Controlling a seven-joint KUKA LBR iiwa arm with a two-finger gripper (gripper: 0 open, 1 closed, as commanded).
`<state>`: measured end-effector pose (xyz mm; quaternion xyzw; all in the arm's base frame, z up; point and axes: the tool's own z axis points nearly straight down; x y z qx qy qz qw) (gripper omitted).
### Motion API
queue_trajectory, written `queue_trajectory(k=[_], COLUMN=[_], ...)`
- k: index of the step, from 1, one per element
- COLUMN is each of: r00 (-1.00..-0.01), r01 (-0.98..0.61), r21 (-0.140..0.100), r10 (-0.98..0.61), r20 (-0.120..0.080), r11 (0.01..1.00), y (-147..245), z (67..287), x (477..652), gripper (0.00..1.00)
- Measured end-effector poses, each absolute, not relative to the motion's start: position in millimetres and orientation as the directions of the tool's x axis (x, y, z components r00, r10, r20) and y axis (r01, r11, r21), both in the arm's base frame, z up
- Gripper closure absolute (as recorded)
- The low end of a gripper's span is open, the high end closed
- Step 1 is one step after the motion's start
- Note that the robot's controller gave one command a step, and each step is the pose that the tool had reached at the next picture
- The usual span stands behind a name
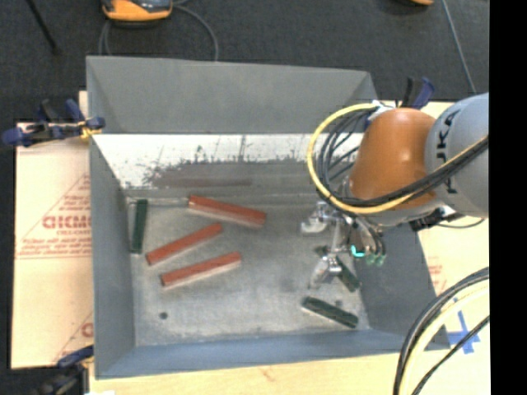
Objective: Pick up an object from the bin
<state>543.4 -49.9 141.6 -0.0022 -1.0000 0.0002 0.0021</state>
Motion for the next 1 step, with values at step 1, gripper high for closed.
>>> queue_trajectory(k=[1], r00=[-1.000], r01=[0.003], r21=[-0.001], r10=[0.003], r20=[-0.001], r11=[1.000], y=[-49.9], z=[145.6], x=[544.5], gripper=[0.00])
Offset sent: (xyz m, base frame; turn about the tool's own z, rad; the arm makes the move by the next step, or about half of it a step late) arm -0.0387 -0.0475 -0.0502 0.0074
